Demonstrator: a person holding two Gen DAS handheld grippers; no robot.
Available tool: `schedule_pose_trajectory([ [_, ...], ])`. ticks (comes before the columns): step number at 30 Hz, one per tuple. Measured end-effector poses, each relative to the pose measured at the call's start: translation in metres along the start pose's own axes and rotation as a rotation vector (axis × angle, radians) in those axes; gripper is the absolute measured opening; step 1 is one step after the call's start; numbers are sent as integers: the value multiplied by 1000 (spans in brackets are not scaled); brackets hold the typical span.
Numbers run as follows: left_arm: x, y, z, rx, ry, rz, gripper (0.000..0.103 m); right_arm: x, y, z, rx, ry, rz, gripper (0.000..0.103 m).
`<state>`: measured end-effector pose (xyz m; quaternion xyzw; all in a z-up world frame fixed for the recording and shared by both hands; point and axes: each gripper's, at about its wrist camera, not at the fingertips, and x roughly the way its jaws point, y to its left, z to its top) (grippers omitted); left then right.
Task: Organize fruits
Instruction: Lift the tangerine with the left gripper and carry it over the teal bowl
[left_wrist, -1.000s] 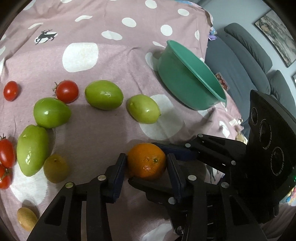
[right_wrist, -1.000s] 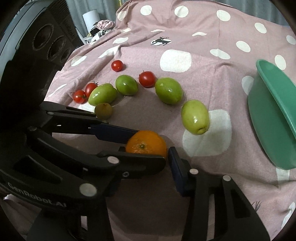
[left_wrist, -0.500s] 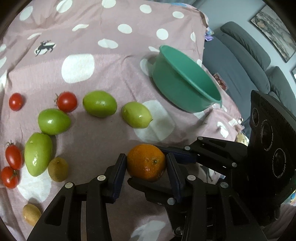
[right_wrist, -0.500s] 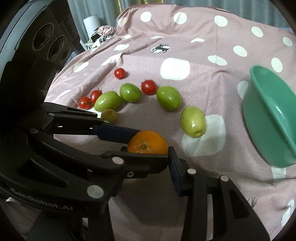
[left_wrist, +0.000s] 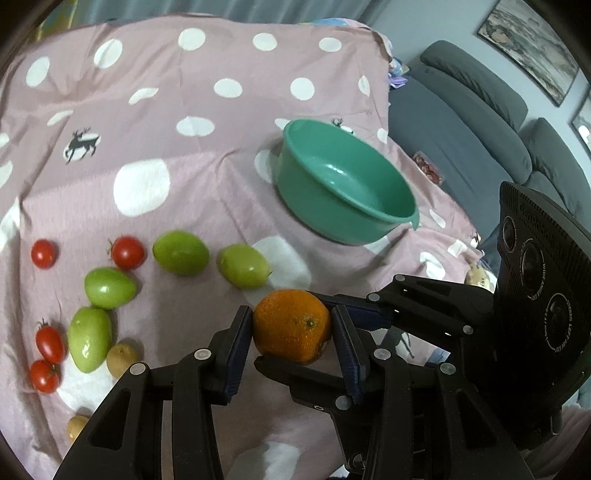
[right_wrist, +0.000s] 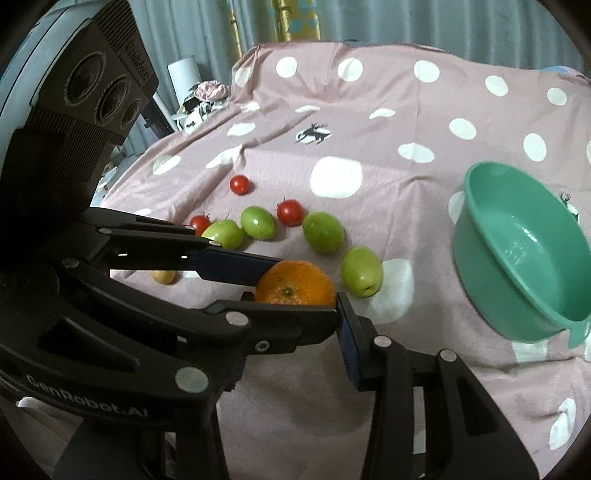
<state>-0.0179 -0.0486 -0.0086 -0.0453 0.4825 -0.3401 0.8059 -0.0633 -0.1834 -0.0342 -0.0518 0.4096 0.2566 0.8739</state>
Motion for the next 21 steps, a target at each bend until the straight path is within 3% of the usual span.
schedule_pose_trajectory([
  [21, -1, -42, 36, 127, -47, 20, 44, -39, -27, 11, 20, -125, -66, 43],
])
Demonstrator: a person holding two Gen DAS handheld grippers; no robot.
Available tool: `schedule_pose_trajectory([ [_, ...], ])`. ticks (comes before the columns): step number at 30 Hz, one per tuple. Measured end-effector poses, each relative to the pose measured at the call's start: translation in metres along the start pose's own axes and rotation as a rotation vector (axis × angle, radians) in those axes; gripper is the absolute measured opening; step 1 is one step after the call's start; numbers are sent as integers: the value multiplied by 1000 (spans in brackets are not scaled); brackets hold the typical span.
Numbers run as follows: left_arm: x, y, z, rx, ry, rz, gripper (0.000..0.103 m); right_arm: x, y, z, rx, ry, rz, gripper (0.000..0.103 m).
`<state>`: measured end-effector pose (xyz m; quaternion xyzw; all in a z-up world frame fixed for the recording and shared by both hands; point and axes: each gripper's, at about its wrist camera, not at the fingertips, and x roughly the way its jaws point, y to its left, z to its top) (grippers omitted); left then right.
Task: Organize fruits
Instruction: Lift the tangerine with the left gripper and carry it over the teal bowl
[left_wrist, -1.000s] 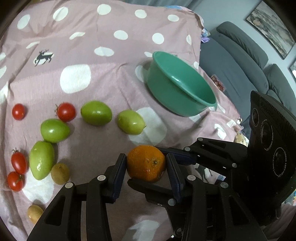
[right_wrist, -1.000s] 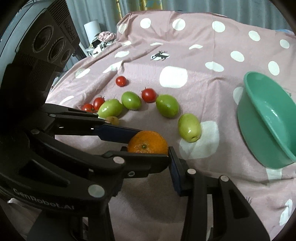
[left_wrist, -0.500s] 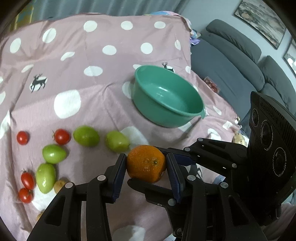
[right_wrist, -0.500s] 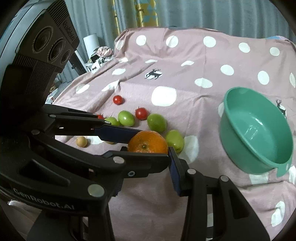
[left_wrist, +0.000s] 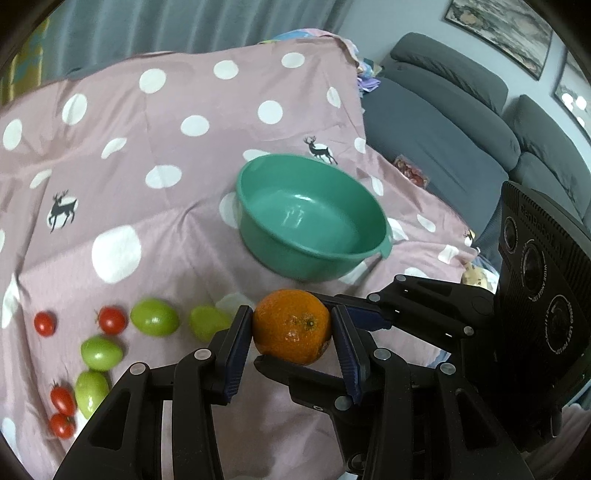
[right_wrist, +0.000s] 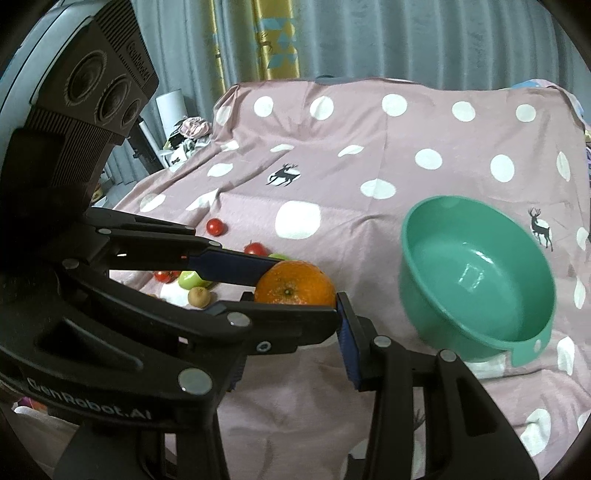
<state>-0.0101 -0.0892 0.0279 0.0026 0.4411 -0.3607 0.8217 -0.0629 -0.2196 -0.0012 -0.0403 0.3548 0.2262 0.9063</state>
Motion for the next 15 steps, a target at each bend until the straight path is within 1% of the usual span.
schedule_pose_trajectory([
  [15, 14, -24, 39, 83, -23, -9, 44, -11, -22, 7, 44, -76, -61, 43],
])
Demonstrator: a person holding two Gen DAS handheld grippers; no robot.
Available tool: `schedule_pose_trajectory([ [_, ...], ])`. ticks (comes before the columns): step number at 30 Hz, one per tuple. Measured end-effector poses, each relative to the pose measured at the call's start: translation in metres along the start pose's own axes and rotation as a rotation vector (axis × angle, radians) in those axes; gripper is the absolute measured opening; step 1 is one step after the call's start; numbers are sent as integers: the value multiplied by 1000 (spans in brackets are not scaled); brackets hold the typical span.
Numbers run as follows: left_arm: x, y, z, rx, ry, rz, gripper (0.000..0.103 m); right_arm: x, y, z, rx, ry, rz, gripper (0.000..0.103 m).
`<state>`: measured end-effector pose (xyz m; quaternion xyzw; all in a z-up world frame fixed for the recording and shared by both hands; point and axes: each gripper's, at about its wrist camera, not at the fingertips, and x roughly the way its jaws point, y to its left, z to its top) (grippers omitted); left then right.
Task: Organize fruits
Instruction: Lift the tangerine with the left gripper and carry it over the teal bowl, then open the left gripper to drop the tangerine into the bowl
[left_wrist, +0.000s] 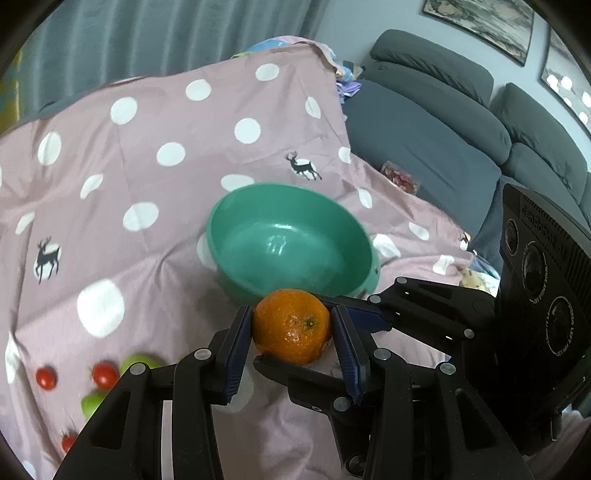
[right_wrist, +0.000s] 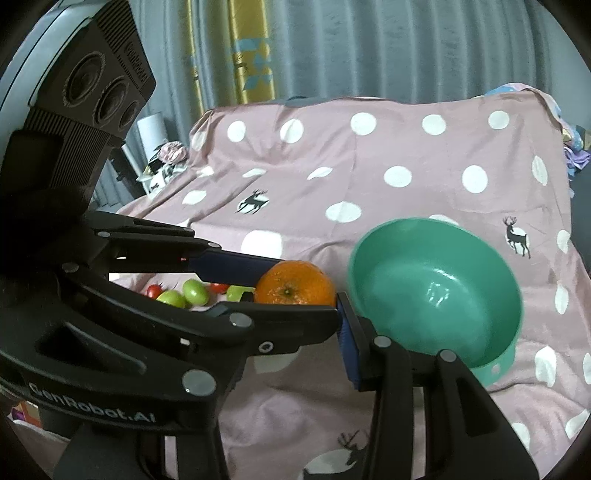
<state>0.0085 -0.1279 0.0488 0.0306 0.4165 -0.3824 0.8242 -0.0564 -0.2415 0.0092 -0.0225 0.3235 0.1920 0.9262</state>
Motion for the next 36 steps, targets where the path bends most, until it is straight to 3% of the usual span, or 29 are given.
schedule_pose_trajectory([
  [17, 60, -8, 49, 34, 16, -104, 44, 10, -60, 11, 64, -1, -107, 43],
  [34, 99, 15, 45, -67, 95, -137, 44, 43, -86, 1, 105, 96, -121, 44],
  [36, 98, 17, 45, -79, 93, -135, 44, 40, -85, 1, 104, 94, -126, 51],
])
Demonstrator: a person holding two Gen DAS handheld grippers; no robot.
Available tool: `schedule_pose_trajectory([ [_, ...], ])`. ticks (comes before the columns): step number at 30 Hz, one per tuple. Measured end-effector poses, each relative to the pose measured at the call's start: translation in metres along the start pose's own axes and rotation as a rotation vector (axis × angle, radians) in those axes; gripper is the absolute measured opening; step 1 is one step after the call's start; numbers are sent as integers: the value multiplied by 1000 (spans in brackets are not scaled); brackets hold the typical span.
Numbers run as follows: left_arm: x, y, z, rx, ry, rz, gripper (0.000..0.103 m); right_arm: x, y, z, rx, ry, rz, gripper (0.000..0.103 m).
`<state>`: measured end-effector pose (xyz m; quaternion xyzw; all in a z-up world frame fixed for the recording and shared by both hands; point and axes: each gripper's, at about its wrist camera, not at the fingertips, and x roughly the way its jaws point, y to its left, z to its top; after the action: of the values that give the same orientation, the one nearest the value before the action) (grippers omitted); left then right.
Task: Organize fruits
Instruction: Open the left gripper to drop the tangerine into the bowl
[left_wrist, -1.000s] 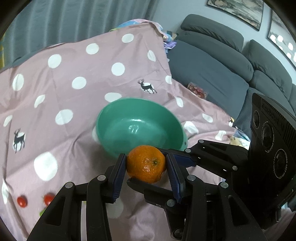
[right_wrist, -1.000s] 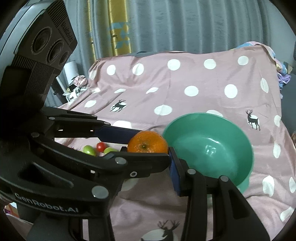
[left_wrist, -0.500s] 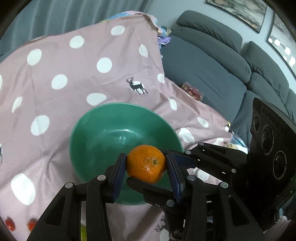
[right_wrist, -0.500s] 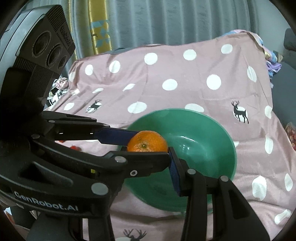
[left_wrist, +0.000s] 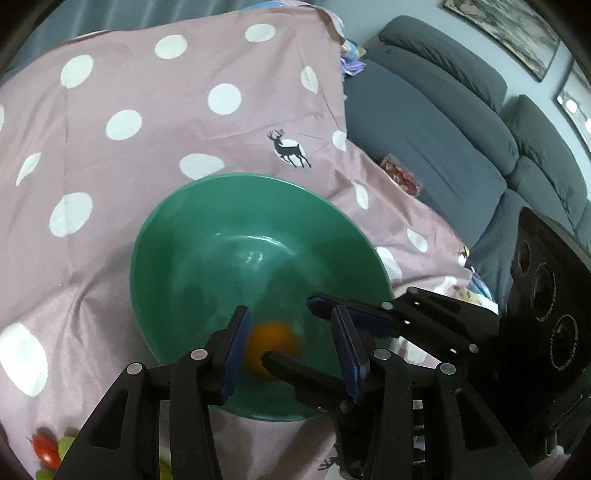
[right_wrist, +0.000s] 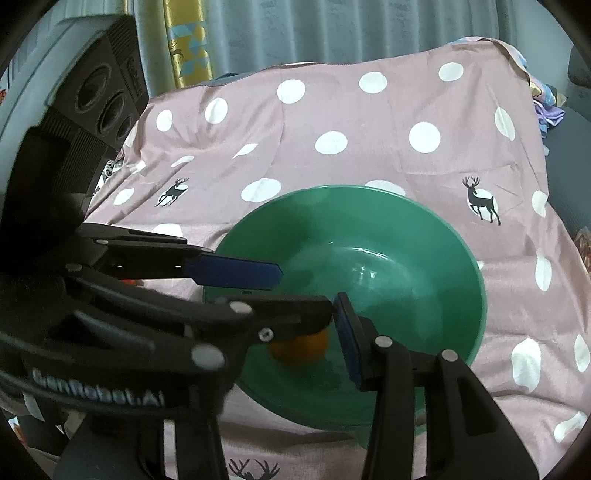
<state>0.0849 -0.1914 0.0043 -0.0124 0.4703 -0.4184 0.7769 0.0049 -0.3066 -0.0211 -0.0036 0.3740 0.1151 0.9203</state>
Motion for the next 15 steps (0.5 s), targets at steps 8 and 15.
schedule_pose_trajectory([
  [8, -32, 11, -4, -43, -78, 94, 78, -23, 15, -1, -43, -38, -88, 73],
  [15, -83, 22, -25, -57, -160, 233, 89, -58, 37, 2, -103, -117, -149, 85],
])
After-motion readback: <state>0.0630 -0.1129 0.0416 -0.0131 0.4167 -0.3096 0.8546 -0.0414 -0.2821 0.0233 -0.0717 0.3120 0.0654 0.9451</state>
